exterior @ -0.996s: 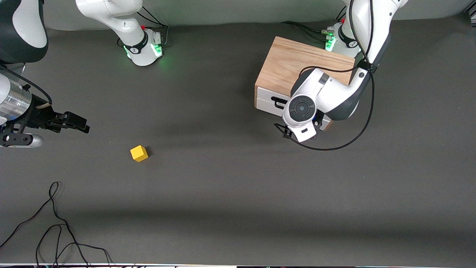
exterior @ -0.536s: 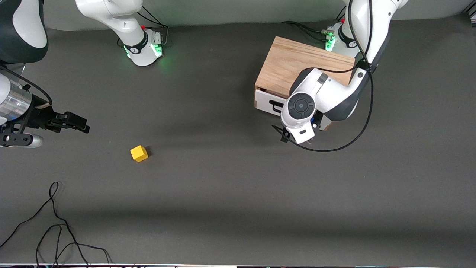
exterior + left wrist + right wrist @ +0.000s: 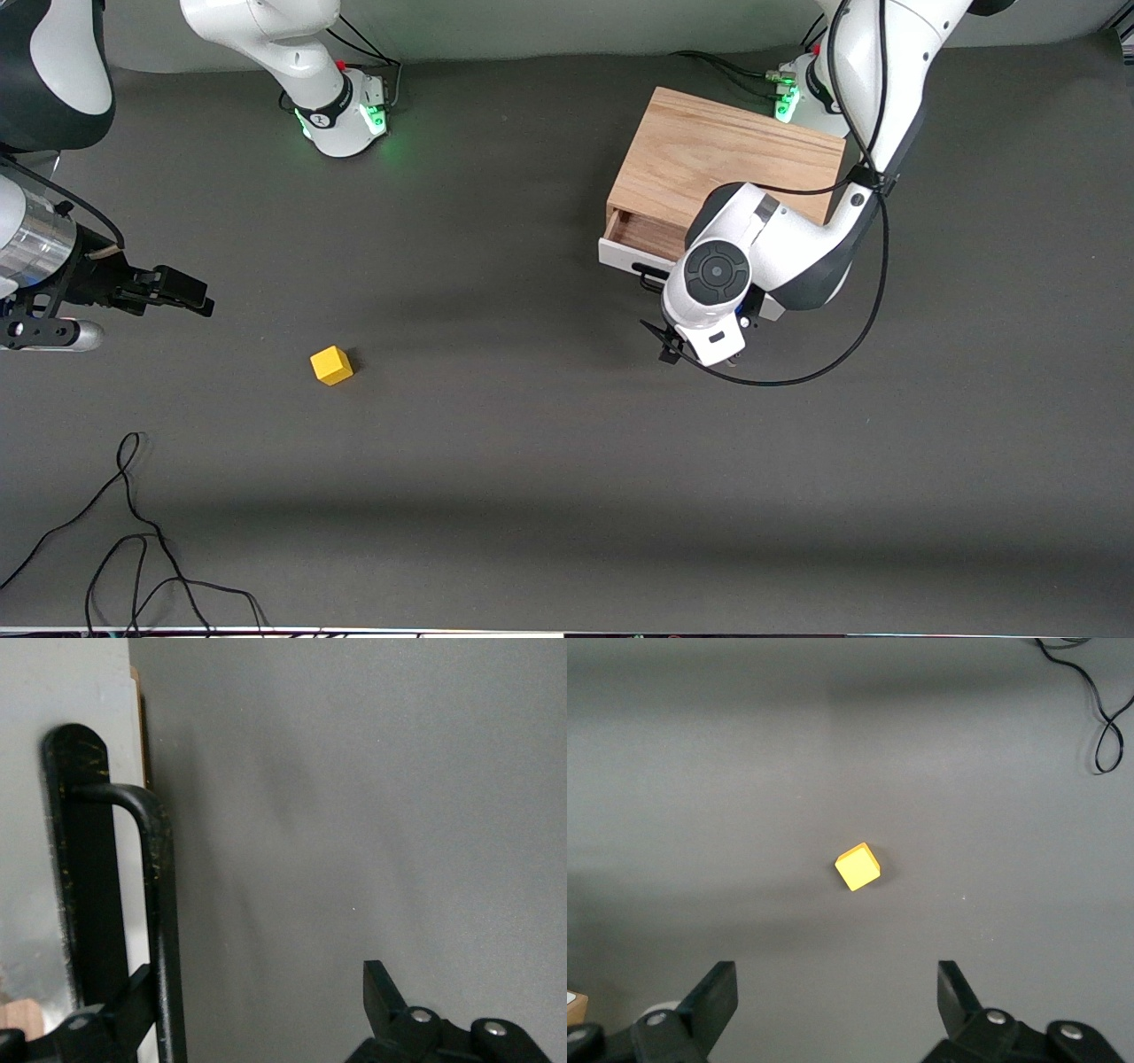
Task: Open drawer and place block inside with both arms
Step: 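Pull the drawer fully open with the left gripper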
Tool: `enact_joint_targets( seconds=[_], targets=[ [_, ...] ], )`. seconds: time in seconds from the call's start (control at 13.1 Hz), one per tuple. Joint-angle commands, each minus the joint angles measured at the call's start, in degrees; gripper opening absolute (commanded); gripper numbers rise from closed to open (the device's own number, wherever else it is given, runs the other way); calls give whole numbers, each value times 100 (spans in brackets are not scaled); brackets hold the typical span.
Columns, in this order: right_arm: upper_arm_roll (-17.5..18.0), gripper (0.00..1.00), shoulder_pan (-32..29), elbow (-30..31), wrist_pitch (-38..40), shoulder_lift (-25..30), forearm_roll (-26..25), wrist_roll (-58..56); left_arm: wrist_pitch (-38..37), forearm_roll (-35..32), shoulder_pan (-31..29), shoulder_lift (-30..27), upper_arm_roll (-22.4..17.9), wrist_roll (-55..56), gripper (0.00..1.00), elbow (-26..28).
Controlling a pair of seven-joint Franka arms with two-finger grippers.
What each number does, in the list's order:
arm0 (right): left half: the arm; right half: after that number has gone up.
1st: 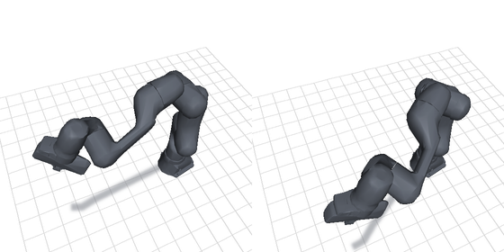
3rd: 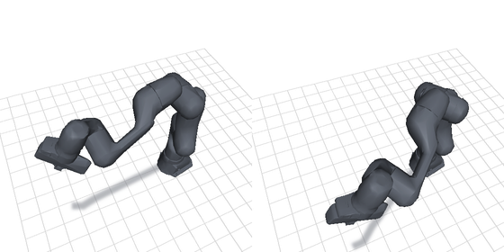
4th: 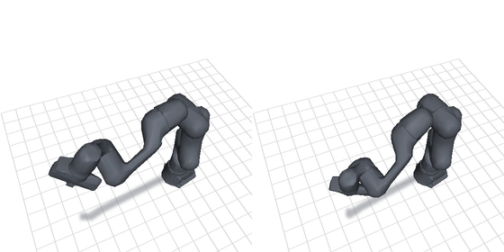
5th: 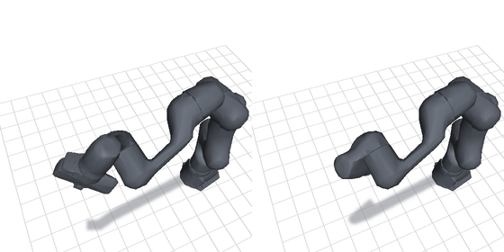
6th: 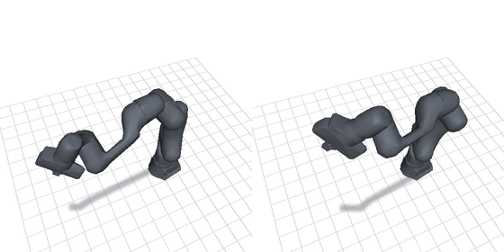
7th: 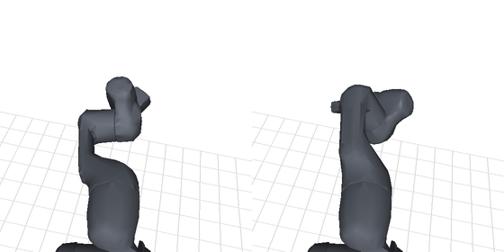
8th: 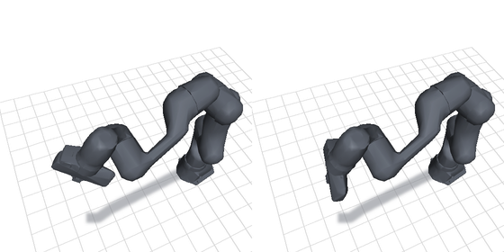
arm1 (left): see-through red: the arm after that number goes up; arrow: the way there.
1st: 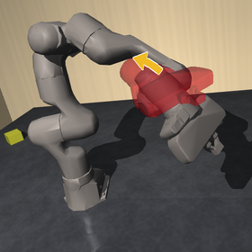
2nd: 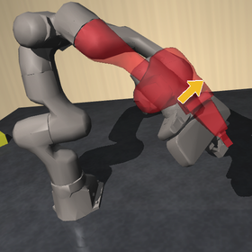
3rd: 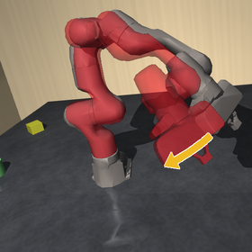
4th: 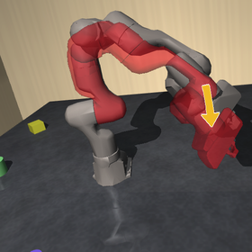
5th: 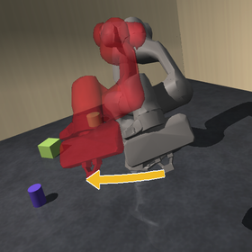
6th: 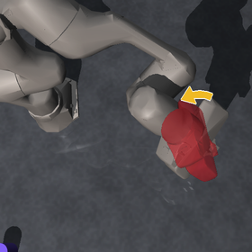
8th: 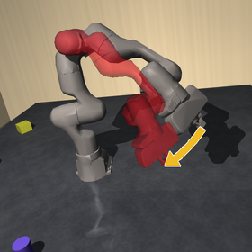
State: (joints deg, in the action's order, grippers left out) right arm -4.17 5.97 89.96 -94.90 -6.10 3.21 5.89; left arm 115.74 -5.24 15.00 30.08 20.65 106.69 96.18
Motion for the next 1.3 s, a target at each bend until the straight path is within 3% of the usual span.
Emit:
enact_joint_targets(
  seconds=[0.0, 0.61, 1.23],
  targets=[
    [12, 100, -17, -119, 103, -32, 4, 114, 299, -187, 100, 199, -43, 45, 100, -319],
    [12, 100, -25, -119, 103, -41, 4, 123, 528, -293, 179, 577, -43, 45, 100, -925],
    [12, 100, -26, -101, 103, -41, 4, 131, 677, -425, 240, 797, -43, 53, 100, -1198]
  ],
)
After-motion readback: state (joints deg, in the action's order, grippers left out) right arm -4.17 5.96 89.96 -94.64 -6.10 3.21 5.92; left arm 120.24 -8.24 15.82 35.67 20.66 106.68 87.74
